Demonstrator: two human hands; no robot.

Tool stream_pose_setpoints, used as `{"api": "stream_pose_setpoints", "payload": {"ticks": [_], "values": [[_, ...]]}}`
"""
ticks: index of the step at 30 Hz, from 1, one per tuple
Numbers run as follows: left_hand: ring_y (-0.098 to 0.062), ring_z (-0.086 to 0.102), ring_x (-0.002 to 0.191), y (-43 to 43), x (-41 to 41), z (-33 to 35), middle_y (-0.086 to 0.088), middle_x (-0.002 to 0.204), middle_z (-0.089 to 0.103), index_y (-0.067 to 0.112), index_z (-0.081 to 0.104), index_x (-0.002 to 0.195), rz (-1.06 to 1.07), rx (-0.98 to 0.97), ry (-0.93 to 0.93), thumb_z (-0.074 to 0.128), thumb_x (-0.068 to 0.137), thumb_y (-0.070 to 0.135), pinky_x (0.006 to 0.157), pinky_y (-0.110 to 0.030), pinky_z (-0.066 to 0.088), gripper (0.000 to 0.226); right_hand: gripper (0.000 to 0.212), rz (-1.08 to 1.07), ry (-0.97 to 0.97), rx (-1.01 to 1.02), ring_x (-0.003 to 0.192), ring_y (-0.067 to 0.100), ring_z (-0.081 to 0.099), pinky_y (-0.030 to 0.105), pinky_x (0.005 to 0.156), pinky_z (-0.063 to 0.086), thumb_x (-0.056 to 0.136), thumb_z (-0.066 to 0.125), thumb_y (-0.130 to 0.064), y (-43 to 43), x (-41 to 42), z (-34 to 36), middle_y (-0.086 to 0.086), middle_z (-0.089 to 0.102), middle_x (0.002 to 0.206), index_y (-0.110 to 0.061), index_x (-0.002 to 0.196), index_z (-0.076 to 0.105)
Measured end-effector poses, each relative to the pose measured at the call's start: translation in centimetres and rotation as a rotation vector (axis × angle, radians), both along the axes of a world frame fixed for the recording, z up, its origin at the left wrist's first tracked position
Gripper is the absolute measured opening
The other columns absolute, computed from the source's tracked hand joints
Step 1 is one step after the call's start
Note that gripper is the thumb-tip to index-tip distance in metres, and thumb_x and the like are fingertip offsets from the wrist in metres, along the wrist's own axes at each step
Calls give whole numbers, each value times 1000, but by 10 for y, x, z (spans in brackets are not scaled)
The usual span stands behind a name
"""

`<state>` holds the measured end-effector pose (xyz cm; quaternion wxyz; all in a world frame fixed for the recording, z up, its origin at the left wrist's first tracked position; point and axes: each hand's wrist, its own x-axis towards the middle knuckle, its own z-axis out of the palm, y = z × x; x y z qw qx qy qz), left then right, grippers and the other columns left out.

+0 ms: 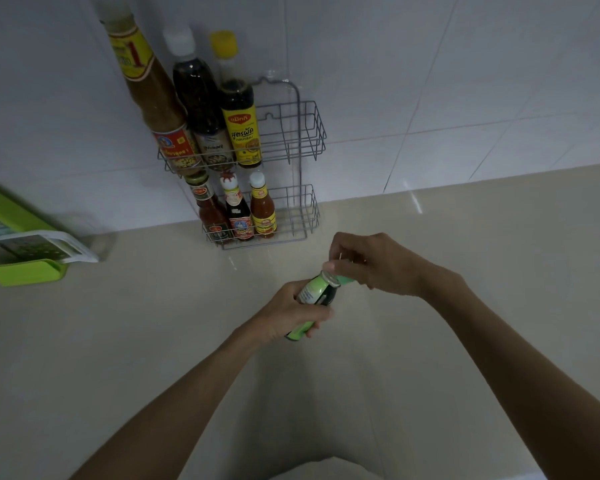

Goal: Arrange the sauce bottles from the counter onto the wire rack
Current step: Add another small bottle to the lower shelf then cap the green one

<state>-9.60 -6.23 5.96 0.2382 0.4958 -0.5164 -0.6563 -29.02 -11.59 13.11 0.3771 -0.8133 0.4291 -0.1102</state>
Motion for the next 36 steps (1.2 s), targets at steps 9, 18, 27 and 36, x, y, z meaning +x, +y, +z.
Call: {"api": "stream_pose_setpoints", "payload": {"ticks": [9, 18, 27, 36], "values": [[-27, 56, 61, -5, 6, 3, -5, 63, 60, 30, 66, 74, 79, -34, -68, 75, 67, 18, 58, -35, 49, 16, 25, -28, -207, -227, 71, 9, 64, 25, 64, 55, 77, 78, -28, 7, 7, -16, -3, 69, 86, -14, 92, 65], [-20, 58, 54, 0, 2, 1, 2, 60, 62, 29, 65, 78, 45, -75, -165, 77, 71, 22, 57, -37, 50, 15, 50, -194, 88, -330, 44, 20, 45, 35, 49, 41, 92, 30, -61, 12, 28, -25, 2, 48, 52, -17, 71, 41], [-13, 63, 63, 4, -10, -4, 10, 70, 65, 33, 59, 92, 242, -486, -705, 72, 67, 44, 58, -30, 51, 31, 47, -152, 358, -314, 51, 24, 44, 31, 48, 35, 87, 66, -28, 6, 36, -25, 14, 51, 80, -5, 122, 43], [-15, 62, 63, 1, -12, 14, 8, 70, 66, 30, 57, 89, 269, -420, -743, 72, 70, 41, 57, -26, 48, 26, 38, -30, 704, -621, 47, 28, 56, 29, 42, 40, 79, 75, -25, 1, 39, -21, 12, 60, 70, -5, 108, 61]]}}
